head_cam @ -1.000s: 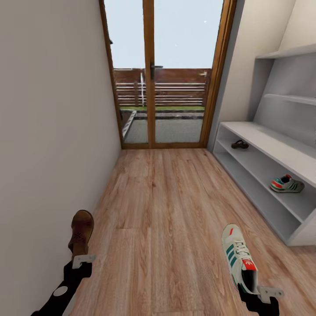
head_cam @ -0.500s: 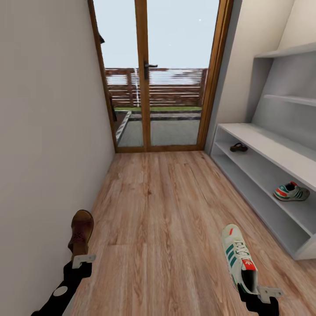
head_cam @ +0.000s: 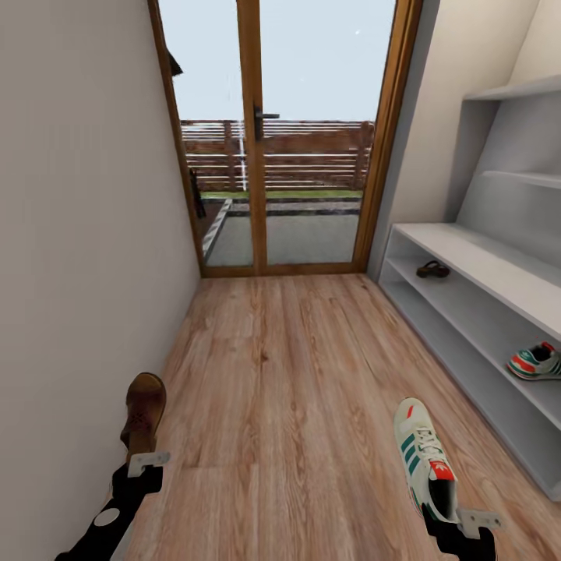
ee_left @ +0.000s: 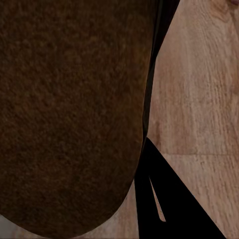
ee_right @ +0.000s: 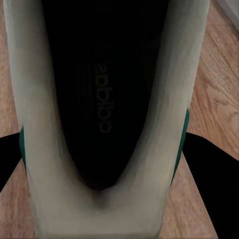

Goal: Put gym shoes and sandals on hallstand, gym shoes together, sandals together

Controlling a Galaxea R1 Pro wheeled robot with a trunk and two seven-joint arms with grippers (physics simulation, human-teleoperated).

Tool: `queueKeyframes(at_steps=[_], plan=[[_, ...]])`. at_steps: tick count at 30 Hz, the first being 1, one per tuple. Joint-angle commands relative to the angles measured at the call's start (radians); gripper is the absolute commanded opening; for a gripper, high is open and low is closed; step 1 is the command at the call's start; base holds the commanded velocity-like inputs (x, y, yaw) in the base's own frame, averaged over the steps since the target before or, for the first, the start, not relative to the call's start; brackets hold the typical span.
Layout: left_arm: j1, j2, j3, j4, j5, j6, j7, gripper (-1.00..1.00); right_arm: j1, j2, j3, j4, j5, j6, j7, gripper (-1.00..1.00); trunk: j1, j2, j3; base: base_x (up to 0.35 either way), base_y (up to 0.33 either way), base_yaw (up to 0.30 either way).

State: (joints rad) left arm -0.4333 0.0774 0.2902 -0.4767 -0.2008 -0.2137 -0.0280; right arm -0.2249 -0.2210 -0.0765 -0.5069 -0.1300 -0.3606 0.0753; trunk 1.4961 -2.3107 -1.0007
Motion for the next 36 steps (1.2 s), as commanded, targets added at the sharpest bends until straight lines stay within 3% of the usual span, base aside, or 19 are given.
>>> queueKeyframes(at_steps=[1,36], plan=[[-0.001,-0.001,0.007,0.0,-0.014,-0.004,-0.004,-1.0,-0.001,0.0,-0.002,0.001,-0.011,-0.003,0.008,-1.0,0.0,0.0,-0.001,0.341,0.0,0.0],[-0.001,-0.001,0.007,0.0,-0.013,-0.003,-0.006,-1.0,-0.001,0.0,-0.005,-0.001,-0.013,-0.003,0.007,-1.0,0.0,0.0,-0.001,0.341,0.0,0.0]])
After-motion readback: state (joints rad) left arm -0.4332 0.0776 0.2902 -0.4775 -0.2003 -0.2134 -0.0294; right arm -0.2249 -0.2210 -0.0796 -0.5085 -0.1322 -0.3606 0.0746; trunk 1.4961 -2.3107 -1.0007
